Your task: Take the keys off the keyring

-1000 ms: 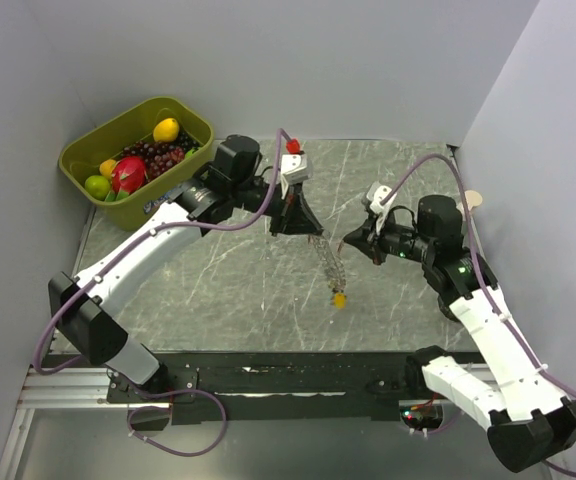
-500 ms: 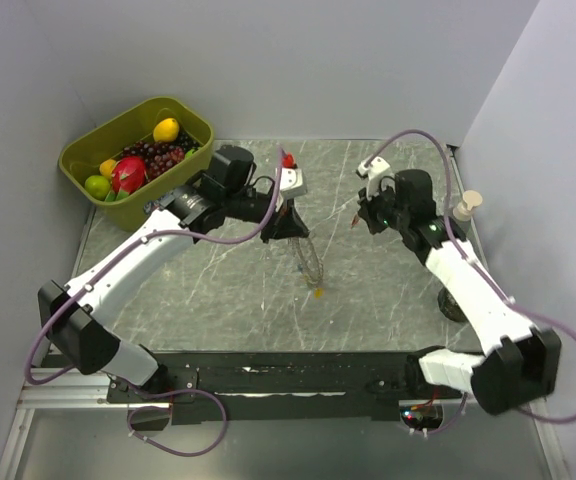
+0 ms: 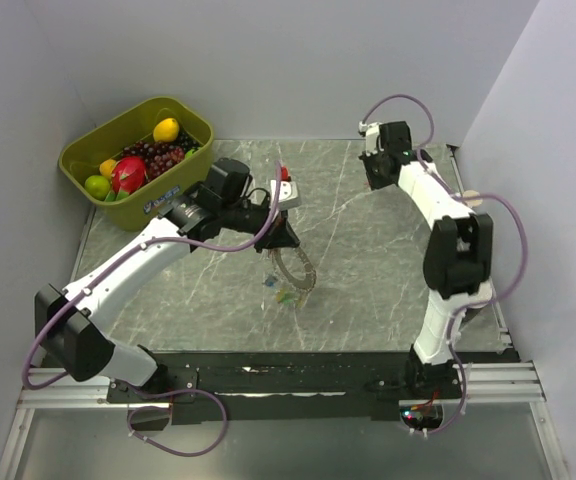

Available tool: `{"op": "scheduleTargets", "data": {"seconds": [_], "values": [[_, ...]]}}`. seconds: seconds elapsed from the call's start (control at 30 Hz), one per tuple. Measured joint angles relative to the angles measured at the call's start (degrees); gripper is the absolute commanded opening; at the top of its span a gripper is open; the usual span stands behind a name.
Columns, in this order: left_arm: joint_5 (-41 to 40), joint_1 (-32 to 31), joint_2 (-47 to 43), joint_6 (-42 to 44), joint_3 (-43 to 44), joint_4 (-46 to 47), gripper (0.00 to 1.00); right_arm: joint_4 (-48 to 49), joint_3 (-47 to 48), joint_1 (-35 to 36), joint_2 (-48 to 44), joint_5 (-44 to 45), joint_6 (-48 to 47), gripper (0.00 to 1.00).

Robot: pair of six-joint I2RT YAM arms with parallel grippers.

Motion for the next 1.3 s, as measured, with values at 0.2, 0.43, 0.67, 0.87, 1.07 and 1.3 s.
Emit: {"op": "scheduleTargets", "data": {"seconds": [0.2, 0.43, 0.67, 0.87, 1.07, 1.3], "values": [[-0.1, 0.2, -1.0, -0.4, 0.0, 1.2, 0.01, -6.8, 12.3, -0.1, 13.6, 2.6, 0.0, 0.00], [0.1, 0.3, -1.8, -1.6, 0.0, 2.4, 0.01, -10.5, 17.9, -0.3, 20.6, 5.5, -0.7, 0.01], [0.5, 0.4, -1.8, -2.0, 0.0, 2.7, 0.01, -10.8, 21.9, -0.5, 23.1, 7.7, -0.7, 0.41], [0.7, 0.5, -1.8, -3.0, 0.0, 2.7, 0.01, -8.3, 15.8, -0.9, 20.2, 7.1, -0.7, 0.53], [0.5, 0.5, -1.8, -3.4, 0.0, 3.0, 0.01, -7.4, 3.5, -1.2, 6.3, 1.9, 0.0, 0.58], [-0.2, 0.5, -1.9, -4.3, 0.4, 3.2, 0.01, -5.1, -8.4, -0.7, -21.8, -11.3, -1.0, 0.60]]}}
